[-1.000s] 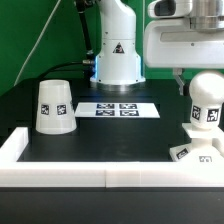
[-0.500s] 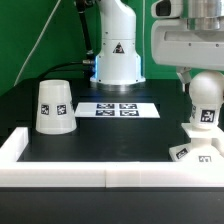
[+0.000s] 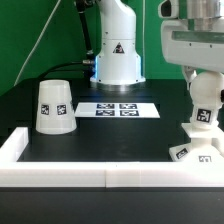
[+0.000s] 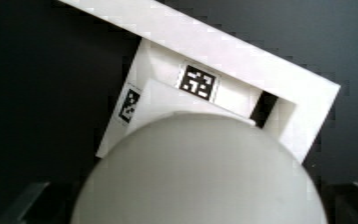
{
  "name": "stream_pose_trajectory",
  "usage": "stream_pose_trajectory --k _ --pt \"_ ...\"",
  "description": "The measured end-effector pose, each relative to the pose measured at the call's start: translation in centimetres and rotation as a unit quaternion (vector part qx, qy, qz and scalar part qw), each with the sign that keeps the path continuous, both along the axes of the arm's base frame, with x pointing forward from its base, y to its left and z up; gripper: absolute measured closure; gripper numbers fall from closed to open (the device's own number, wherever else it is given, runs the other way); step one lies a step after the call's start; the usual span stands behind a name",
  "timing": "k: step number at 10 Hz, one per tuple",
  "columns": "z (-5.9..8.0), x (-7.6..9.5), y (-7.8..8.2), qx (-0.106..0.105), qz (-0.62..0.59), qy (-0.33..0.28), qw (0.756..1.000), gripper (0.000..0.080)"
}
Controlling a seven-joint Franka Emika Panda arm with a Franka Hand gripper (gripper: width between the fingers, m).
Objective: Assemble lamp
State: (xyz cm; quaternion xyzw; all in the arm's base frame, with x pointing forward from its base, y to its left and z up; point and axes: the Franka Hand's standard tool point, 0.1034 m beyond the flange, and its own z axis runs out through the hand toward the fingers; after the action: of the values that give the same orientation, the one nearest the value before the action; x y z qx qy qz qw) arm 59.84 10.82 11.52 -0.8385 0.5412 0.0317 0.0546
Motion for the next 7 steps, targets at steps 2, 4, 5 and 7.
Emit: stream_pose_trajectory --k 2,4,5,7 --pt "0.01 -0.01 -0.04 -0.001 0.029 -0.003 1.000 0.0107" --pt "0.26 0.09 -0.47 -0.011 0.132 -0.013 0.991 0.0101" --pt "0.41 0.19 -0.56 -0.023 0.205 -0.019 0.978 0.0100" --pt "0.30 0.17 -0.59 -0.021 0.268 -0.026 0.963 0.0100"
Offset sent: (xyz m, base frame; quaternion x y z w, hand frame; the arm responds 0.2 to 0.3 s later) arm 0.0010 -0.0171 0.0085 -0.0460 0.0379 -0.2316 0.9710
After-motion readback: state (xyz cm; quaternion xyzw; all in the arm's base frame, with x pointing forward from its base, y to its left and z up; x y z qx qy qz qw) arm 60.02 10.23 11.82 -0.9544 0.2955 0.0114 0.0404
